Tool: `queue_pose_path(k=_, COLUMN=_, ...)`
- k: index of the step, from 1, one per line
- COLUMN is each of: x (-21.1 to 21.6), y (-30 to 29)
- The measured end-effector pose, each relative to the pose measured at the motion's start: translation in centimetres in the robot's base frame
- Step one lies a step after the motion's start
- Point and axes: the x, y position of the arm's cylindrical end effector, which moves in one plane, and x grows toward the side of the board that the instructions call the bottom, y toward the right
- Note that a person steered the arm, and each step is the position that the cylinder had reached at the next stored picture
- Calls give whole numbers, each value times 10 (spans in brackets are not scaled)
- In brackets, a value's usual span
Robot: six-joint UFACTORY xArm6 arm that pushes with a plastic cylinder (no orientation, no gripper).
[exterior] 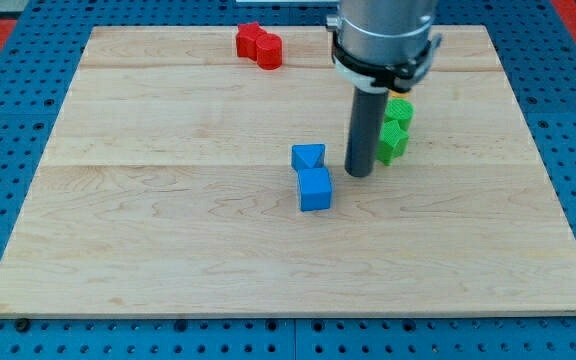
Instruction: Point your arm at blue triangle
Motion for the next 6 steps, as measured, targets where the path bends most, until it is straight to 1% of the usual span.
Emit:
queue_pose_path(k=1, x=-2, y=27)
queue_pose_path(k=2, x=-17, y=29)
queue_pose_path(k=3, x=-20, y=29)
queue_pose_path(k=4, x=-11, y=20)
queue_pose_path(k=5, x=-14, y=2)
queue_pose_path(k=6, x=-33, y=-2)
